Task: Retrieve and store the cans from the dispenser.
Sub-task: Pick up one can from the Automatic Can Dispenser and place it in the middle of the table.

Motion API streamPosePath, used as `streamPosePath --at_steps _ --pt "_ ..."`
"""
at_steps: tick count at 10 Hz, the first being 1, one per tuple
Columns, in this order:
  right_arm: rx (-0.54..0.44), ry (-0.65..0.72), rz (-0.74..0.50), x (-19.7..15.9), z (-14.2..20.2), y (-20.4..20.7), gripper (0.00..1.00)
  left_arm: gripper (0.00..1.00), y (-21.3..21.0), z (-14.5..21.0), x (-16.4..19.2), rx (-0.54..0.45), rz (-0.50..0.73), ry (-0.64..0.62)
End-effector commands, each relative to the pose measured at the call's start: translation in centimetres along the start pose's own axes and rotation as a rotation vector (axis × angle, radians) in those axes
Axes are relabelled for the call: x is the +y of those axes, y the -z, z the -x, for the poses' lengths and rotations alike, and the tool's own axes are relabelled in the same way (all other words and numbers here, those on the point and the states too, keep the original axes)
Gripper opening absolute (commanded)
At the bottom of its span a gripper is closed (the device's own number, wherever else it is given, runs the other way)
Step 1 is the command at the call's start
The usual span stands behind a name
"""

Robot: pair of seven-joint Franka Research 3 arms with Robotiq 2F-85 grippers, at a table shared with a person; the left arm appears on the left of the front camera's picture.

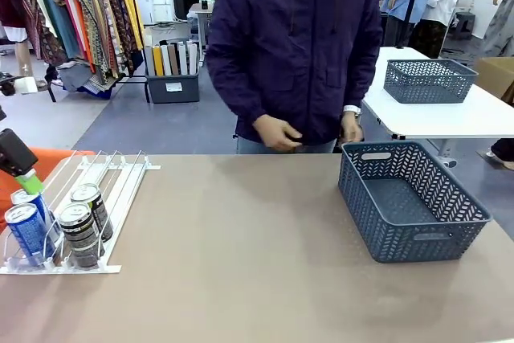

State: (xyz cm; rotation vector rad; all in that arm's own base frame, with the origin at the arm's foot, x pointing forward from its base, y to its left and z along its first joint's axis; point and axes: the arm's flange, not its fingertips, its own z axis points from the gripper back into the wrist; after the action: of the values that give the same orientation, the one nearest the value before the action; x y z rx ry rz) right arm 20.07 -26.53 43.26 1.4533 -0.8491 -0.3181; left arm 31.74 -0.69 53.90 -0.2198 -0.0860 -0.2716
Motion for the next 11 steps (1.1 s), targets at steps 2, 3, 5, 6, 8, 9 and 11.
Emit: streamPosePath --at_steps 2,3,5,6,8,9,11 --pt "-0.008 0.003 -0.013 0.5 -0.2 0.1 1.0 1.0 3.2 -1.4 -1.7 -0.005 -0.085 -0.224" --pt "-0.008 0.003 -0.013 0.5 -0.2 0.1 1.0 1.0 3.9 -1.9 -1.7 -0.039 -0.126 -0.289" --pt "-0.008 0.003 -0.013 0.5 -0.2 0.1 1.0 1.0 5.0 -2.3 -1.7 -0.067 -0.126 -0.331" --pt "-0.008 0.003 -0.013 0.5 -0.2 0.1 1.0 1.0 6.1 -2.7 -1.5 -0.067 -0.112 -0.337" --pt "-0.008 0.003 -0.013 0.5 -0.2 0.1 1.0 1.0 8.3 -3.7 -0.8 0.002 -0.141 -0.366" --pt "-0.008 0.003 -0.013 0.5 -0.2 0.1 1.0 1.0 9.4 -4.2 -0.5 0.021 -0.119 -0.343" --pt "-0.008 0.003 -0.013 0.5 -0.2 0.1 1.0 1.0 10.9 -5.0 -0.4 -0.016 -0.116 -0.34"
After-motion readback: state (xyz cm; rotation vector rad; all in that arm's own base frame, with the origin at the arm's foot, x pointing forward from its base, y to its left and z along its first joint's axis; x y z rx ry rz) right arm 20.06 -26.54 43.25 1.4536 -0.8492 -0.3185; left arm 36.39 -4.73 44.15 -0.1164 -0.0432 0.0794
